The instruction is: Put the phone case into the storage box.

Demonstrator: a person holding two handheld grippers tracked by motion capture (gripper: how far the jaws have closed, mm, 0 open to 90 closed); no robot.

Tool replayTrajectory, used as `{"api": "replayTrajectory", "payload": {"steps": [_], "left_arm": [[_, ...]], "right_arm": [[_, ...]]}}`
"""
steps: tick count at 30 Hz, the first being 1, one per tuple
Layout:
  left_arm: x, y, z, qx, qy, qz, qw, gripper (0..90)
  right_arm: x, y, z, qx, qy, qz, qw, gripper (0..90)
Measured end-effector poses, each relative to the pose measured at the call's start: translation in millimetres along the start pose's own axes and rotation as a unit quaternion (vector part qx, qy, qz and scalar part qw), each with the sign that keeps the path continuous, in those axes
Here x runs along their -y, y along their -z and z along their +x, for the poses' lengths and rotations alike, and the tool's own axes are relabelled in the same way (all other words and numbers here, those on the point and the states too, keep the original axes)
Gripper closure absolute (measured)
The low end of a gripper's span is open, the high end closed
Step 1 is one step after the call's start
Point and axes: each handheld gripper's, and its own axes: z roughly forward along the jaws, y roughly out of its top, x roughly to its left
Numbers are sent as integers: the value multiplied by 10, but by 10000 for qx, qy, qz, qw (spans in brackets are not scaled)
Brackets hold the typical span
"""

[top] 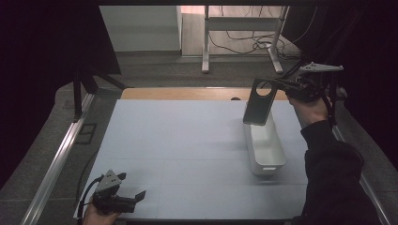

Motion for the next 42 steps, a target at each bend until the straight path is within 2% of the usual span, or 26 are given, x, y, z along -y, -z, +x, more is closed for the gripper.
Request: {"api": "replayTrajectory", "payload": {"steps": [13,22,31,42], "left_arm": [[1,-1,1,7,8,3,10000,0],[1,-1,1,5,5,8,10000,0],[3,1,3,9,16,6,10000,0],[8,9,4,-4,25,5,10000,0]], "right_arm": [[-43,-54,-172,186,75,16,9998,803],[-11,-161,-296,300,111,54,9995,803],[39,-283,-355,396,162,118,9990,803],[97,-449,-380,478,399,158,9979,803]]}}
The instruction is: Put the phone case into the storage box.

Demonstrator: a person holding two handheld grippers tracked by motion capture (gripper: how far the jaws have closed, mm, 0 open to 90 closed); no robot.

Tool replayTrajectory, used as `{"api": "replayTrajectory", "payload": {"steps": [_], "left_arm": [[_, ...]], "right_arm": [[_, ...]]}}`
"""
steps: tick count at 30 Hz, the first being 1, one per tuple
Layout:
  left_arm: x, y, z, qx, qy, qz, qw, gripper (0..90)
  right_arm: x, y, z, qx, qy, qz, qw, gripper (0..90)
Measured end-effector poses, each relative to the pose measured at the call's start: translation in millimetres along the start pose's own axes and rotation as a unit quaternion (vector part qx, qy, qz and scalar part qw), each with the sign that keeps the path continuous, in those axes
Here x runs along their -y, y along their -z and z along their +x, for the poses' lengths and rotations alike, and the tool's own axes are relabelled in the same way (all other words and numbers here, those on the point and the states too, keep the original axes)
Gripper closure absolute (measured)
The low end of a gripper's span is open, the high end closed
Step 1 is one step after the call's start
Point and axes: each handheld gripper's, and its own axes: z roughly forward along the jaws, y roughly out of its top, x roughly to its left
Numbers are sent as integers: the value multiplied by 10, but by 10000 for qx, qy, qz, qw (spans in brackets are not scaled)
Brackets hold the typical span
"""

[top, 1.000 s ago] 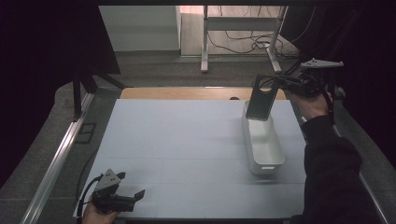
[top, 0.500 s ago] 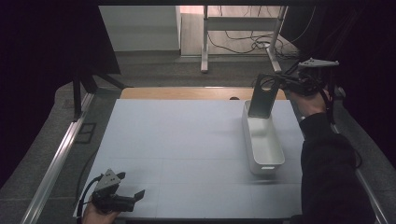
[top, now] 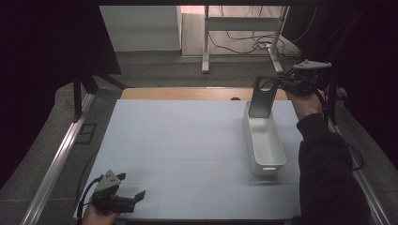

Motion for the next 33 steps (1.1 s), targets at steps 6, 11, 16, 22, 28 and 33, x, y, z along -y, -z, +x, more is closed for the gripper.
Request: {"api": "replayTrajectory", "payload": {"steps": [6,11,16,22,28,33], "left_arm": [[2,1,0,-4,4,4,10000,0],[3,2,3,0,22,0,10000,0],[5,4,4,5,26,-4,10000,0],[5,3,8,12,37,-7,10000,0],[5,4,9,12,41,-7,10000,0],[5,4,10,14,42,-8,10000,0]], "right_arm": [[35,-61,-8,47,62,-20,10000,803],[79,-110,-16,72,68,-68,9999,804],[152,-164,-4,95,137,-84,9998,804],[226,-217,9,113,220,-145,9996,804],[286,-266,18,129,254,-209,9994,805],[328,-301,34,156,307,-224,9992,805]]}}
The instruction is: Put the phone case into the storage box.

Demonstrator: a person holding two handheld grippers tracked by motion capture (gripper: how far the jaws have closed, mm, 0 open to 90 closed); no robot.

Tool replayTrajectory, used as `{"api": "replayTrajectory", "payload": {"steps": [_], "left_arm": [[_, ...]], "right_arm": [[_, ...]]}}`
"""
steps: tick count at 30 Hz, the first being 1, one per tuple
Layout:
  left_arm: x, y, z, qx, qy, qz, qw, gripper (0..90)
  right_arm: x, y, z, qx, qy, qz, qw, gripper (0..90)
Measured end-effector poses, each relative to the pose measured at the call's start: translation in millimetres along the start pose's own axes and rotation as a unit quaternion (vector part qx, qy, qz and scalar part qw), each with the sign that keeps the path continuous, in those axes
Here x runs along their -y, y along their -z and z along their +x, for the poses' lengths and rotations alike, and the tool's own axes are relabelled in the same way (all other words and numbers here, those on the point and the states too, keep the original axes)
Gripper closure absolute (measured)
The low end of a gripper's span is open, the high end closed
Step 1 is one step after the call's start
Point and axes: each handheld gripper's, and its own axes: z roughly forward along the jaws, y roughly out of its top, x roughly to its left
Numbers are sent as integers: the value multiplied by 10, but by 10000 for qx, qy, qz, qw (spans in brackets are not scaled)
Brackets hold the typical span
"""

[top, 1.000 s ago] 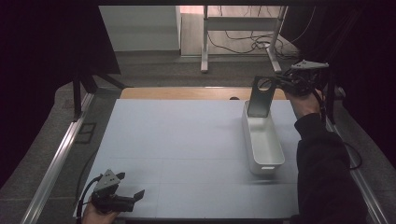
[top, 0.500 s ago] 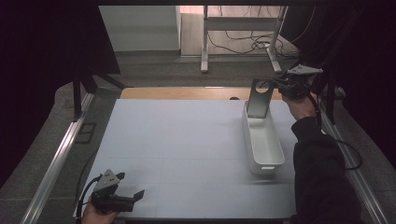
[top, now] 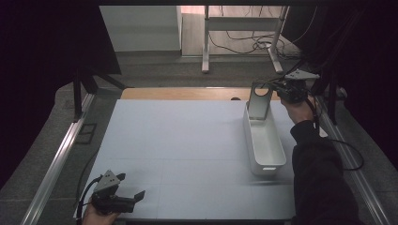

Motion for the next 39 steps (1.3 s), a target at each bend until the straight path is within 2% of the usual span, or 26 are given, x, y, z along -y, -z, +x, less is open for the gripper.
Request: {"api": "replayTrajectory", "payload": {"steps": [4,15,21,39], "left_arm": [[0,0,0,2,0,1,10000,0],[4,4,3,8,9,-4,10000,0],[3,2,5,15,22,-9,10000,0],[4,5,5,20,19,-2,10000,0]], "right_arm": [[35,-35,17,8,116,11,9999,805],[108,-98,23,29,75,-34,10000,806],[183,-148,35,45,130,-30,9999,806],[242,-202,56,94,225,-115,9996,804]]}}
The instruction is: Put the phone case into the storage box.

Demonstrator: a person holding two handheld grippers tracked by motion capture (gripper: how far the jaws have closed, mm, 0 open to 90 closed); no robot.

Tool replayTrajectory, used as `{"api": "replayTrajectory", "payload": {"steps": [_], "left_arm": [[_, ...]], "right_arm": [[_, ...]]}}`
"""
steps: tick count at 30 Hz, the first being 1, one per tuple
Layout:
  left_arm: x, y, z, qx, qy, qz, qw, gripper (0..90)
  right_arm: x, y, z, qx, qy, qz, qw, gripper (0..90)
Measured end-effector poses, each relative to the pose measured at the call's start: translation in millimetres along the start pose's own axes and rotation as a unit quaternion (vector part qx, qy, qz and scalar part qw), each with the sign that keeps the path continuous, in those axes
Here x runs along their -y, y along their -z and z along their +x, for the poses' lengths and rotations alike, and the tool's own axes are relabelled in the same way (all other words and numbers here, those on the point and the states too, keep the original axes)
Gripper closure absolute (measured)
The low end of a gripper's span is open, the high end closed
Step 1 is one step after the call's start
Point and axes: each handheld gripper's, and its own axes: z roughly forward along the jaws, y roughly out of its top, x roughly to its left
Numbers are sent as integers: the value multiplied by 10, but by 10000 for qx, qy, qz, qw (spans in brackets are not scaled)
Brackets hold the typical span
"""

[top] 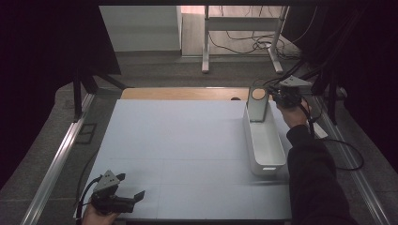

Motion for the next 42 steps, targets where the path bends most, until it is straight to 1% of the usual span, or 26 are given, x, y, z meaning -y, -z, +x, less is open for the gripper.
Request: {"api": "replayTrajectory", "payload": {"steps": [5,8,10,11,14,17,19,25,28,35,38,39,42], "left_arm": [[2,1,0,4,9,-2,10000,0],[1,0,1,6,5,0,10000,0],[0,-2,0,14,8,6,10000,0],[0,-2,0,15,4,7,10000,0],[-2,-3,0,9,-2,11,10000,0],[-1,-3,1,10,1,8,10000,0],[0,-4,0,13,7,4,10000,0],[0,-2,2,20,15,5,10000,0],[0,-3,2,20,13,5,10000,0],[-1,-4,3,18,15,8,10000,0],[-3,-6,3,16,13,10,10000,0],[-4,-6,3,20,16,15,10000,0],[-5,-7,5,26,16,14,10000,0]], "right_arm": [[27,-10,9,14,3,-32,10000,803],[48,-3,-3,5,-86,-56,9999,796],[52,1,-6,3,-87,-53,9999,791],[55,7,-8,19,-84,-62,9999,755],[54,8,-11,-5,-95,-67,9999,735],[49,8,-4,28,-79,-58,9999,722],[47,2,-4,-17,-89,-64,9999,715],[47,-4,3,-27,-45,38,10000,670],[47,-6,8,-31,-67,49,10000,633],[32,26,5,-74,-203,48,9998,545],[31,39,2,-29,-248,91,9996,520],[30,47,-6,-73,-258,106,9996,511],[28,66,-9,-71,-337,115,9993,484]]}}
